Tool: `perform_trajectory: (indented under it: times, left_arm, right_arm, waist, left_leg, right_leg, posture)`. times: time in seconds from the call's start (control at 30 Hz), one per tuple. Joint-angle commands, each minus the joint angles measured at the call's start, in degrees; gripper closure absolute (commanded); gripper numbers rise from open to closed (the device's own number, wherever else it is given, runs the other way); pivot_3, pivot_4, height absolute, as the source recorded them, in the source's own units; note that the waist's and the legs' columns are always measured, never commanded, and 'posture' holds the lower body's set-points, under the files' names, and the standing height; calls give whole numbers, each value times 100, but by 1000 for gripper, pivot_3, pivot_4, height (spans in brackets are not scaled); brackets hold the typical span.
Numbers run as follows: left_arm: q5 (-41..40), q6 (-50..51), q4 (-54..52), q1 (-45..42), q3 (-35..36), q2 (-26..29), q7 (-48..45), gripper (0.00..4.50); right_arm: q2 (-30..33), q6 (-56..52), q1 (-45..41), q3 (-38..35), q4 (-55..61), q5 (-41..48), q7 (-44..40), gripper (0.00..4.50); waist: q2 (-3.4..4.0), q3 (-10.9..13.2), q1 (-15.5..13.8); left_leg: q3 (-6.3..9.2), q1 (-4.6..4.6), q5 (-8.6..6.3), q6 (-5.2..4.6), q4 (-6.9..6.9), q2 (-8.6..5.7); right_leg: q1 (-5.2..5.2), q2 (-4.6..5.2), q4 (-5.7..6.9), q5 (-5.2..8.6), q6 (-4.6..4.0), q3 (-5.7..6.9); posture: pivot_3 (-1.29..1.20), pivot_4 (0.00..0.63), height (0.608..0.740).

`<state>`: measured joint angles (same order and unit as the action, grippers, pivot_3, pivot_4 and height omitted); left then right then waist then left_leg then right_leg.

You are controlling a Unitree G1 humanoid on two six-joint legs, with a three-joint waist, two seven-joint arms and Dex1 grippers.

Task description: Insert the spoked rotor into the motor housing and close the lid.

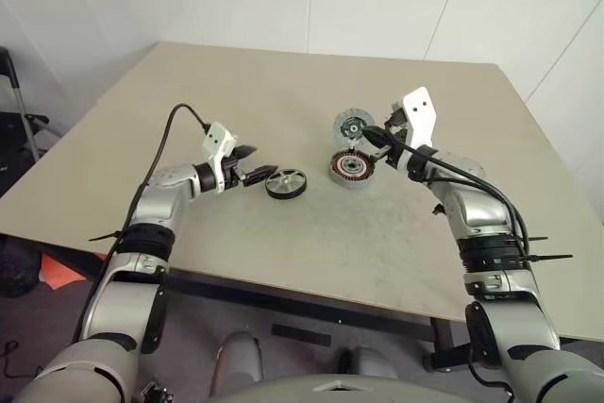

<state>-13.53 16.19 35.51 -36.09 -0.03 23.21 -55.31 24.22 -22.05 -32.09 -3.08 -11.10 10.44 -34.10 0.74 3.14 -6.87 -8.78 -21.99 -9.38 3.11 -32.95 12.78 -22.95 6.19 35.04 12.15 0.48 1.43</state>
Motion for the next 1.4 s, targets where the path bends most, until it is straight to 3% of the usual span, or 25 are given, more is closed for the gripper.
perform_trajectory:
  times: [0.03, 0.17, 0.5, 0.77, 1.13, 1.4]
  left_arm:
    - [-85, 662, -163, 44, 130, 253, 58, 0]
    - [-297, 1625, -388, 138, 176, 262, 134, 0]
    - [-1304, 3875, -868, 192, 767, -421, 691, 0]
    - [-1706, 5396, 90, -101, 1469, -979, 1618, 0]
    - [-2087, 5827, 835, -302, 2239, -1529, 2230, 0]
    - [-2252, 5935, 890, -475, 2359, -1840, 2394, 0]
  right_arm:
    - [76, -67, 52, -193, 263, 88, 125, 4475]
    - [25, -121, 133, -164, 354, 118, 136, 4475]
    - [-16, -148, 120, -111, 369, 95, 132, 4475]
    - [-39, -120, 133, -129, 345, 86, 190, 4475]
    - [-75, -84, 180, -93, 340, 47, 208, 4475]
    - [-100, -52, 209, -60, 351, 16, 213, 4475]
  waist:
    - [0, 0, -2]
    - [0, 0, -3]
    - [0, 0, -24]
    - [14, -9, -38]
    - [23, -18, -144]
    - [23, -18, -208]
  left_leg:
    - [0, 1, 0, 1, 1, 0]
    - [0, 2, 3, 5, 2, 0]
    - [0, 2, 3, 5, 0, -7]
    - [1, 35, -5, -9, 1, -29]
    - [2, 62, -52, -87, 3, -126]
    - [11, 62, -56, -94, 2, -142]
  right_leg:
    - [0, 0, 0, 0, 0, 0]
    - [-1, 0, 4, 0, 0, 0]
    - [5, 3, 3, 0, -1, 0]
    - [52, 12, -16, 1, 0, 1]
    - [122, 103, -52, 18, 25, 0]
    - [149, 121, -63, 37, 56, 2]
  posture:
    - [0, 0, 740]
    - [0, 0, 740]
    - [0, 0, 740]
    - [0, 0, 740]
    - [0, 0, 740]
    - [0, 0, 740]
